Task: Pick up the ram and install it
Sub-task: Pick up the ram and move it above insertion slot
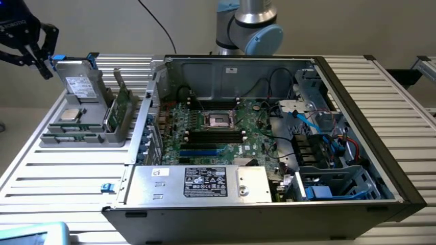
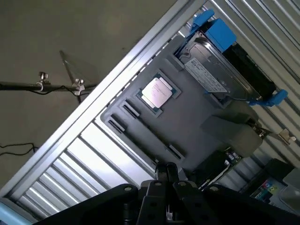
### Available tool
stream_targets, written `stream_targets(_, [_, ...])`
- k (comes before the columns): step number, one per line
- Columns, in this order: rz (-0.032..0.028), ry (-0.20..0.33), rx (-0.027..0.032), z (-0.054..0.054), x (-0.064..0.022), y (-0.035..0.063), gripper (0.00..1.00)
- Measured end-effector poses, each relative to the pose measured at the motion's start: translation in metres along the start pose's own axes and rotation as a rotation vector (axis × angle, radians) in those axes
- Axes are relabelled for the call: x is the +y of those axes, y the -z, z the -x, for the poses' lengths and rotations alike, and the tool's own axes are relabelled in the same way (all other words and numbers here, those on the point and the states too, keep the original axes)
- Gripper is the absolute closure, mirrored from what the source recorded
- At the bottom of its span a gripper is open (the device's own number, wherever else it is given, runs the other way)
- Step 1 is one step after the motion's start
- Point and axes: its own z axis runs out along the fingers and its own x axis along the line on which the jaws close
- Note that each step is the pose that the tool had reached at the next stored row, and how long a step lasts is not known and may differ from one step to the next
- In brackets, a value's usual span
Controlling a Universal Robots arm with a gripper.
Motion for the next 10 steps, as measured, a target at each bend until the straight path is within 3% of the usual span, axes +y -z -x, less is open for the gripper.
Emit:
stream_targets(7, [0.0058,0.127,-0.0021,0.0000,0.0000,-0.0008,0.89])
stream_targets(10, [0.0041,0.176,0.0043,-0.0001,0.0000,-0.0009,0.89])
